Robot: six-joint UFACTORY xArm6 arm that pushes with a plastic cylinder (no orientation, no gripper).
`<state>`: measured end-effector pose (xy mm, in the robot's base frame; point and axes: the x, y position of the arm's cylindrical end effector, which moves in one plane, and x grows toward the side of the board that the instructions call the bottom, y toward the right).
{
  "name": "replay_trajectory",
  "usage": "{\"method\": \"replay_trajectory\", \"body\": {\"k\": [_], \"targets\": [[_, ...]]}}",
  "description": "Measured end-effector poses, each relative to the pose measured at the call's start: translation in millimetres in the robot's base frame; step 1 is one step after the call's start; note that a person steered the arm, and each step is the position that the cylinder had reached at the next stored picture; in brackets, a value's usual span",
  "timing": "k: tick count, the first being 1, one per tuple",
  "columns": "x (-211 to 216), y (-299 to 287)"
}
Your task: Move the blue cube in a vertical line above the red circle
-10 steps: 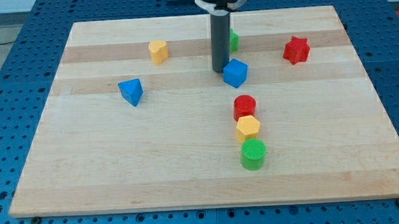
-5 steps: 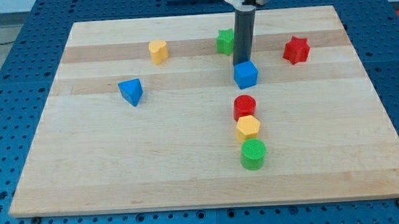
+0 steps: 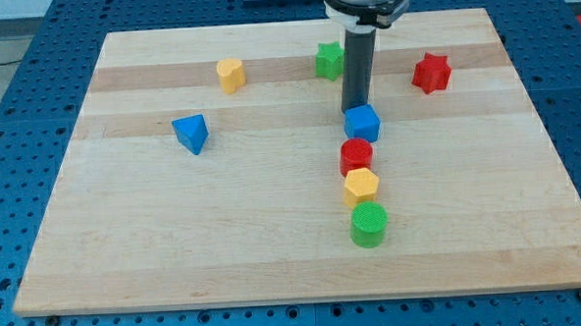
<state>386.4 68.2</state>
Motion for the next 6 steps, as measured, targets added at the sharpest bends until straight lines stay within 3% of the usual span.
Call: {"method": "replay_trajectory", "body": {"k": [4,6], "targets": [[6,0],[0,39]]}}
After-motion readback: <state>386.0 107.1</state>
